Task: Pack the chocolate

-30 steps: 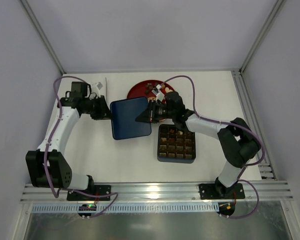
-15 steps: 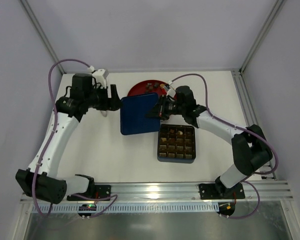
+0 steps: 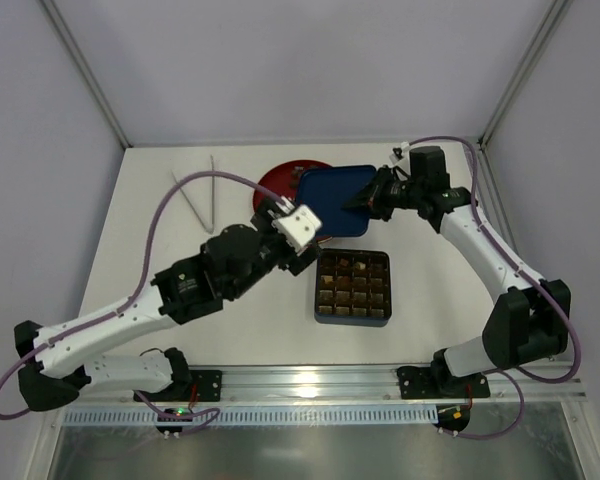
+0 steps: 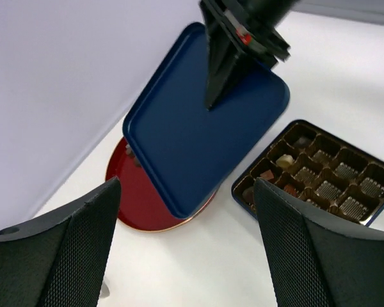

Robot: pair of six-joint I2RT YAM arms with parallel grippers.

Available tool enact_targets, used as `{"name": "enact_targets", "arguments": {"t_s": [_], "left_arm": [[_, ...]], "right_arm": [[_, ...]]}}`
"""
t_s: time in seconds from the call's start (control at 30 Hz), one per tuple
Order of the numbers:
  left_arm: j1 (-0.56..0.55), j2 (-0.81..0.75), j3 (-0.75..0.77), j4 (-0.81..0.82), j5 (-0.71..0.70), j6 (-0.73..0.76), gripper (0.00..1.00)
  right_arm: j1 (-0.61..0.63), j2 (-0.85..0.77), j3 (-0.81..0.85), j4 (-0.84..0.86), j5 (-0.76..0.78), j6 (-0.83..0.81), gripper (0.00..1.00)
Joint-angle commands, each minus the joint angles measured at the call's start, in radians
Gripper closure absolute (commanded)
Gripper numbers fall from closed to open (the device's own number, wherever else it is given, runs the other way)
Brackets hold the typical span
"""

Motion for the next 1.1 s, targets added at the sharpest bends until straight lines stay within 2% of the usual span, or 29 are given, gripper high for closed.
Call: {"name": "enact_targets", "arguments": {"t_s": [0.0, 0.07, 0.1, 0.2, 0.27, 0.43, 0.8, 1.07], "left_arm": [[-0.103, 0.001, -0.111, 0.375, -0.186, 0.315, 0.18], [-0.180, 0.028, -0.178, 0.547, -0.201, 0.491, 0.17], [-0.196, 0.047, -0.186, 0.582, -0.221, 0.533, 0.17], [-0.229, 0.076, -0.241, 0.698, -0.188, 0.641, 0.18], [-0.230, 0.087, -0.250, 0.751, -0.145, 0.659, 0.18], [-0.218, 0.171, -0.272, 0.898, -0.158, 0.791, 0.19], [-0.152, 0.246, -0.240, 0.933, -0.048, 0.836, 0.20], [-0.141, 0.317, -0.201, 0.995, -0.026, 0.877, 0.33]], "right_arm": [[-0.023, -0.065, 0.076, -0.147, -0.024, -0.011, 0.96], [-0.046, -0.078, 0.113, -0.194, -0.027, -0.012, 0.96], [-0.052, -0.081, 0.130, -0.210, -0.026, -0.014, 0.96], [-0.075, -0.092, 0.194, -0.273, -0.009, -0.022, 0.96], [-0.081, -0.095, 0.217, -0.300, -0.004, -0.015, 0.96], [-0.082, -0.112, 0.250, -0.360, -0.003, 0.011, 0.96], [-0.082, -0.175, 0.253, -0.393, 0.013, 0.070, 0.96], [-0.081, -0.193, 0.241, -0.400, 0.016, 0.074, 0.96]]}}
